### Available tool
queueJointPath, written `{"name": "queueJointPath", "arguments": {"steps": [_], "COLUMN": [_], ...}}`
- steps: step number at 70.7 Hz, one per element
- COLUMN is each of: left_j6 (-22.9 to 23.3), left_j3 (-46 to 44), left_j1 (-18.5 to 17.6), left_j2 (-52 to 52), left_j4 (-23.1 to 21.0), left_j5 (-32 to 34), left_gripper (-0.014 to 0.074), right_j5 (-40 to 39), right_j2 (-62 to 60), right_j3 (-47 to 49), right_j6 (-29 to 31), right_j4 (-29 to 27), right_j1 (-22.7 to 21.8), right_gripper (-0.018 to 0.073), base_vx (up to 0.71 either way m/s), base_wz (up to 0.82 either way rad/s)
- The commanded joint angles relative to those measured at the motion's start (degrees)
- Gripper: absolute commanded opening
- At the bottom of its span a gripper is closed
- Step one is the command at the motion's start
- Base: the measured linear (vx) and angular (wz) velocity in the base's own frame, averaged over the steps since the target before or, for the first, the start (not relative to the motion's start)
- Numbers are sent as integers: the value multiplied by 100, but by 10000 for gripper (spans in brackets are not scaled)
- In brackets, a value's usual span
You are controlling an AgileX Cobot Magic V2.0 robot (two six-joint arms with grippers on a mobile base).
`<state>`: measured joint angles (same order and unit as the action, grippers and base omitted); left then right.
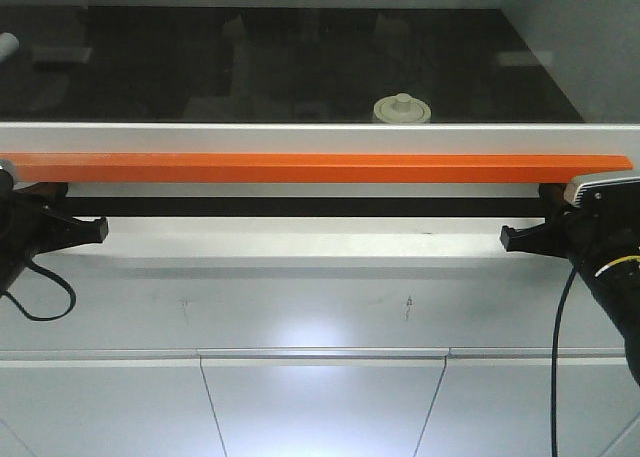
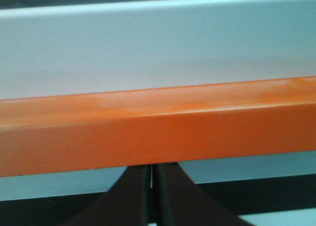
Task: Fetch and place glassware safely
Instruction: 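Lift the orange sash handle upward with both grippers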
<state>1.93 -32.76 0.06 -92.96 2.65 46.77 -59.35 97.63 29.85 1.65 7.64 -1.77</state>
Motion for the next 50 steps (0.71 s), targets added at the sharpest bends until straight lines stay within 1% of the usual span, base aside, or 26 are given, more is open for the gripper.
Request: {"name": "queueJointPath", "arguments": {"steps": [1, 21, 31, 50], "left_j6": [12, 12, 12, 18], "left_j3": [-339, -375, -641, -1437], "left_j1": [-32, -32, -32, -32], "left_j2": [604, 1049, 1221, 1506], "left_j4": [70, 70, 70, 70], "left_j5": [1584, 1346, 957, 136], "left_gripper": [-7, -7, -7, -7], "right_j5": [-944, -471, -198, 428], "right_j2": [-455, -935, -1164, -1572], "right_j3": [314, 586, 762, 1298], "right_j6": [40, 40, 40, 40], "right_j4": [12, 19, 19, 24], "right_j1": [-20, -20, -20, -20], "right_gripper": [-1, -1, -1, -1], "base_vx": [0, 0, 0, 0], "base_wz": [0, 0, 0, 0]}}
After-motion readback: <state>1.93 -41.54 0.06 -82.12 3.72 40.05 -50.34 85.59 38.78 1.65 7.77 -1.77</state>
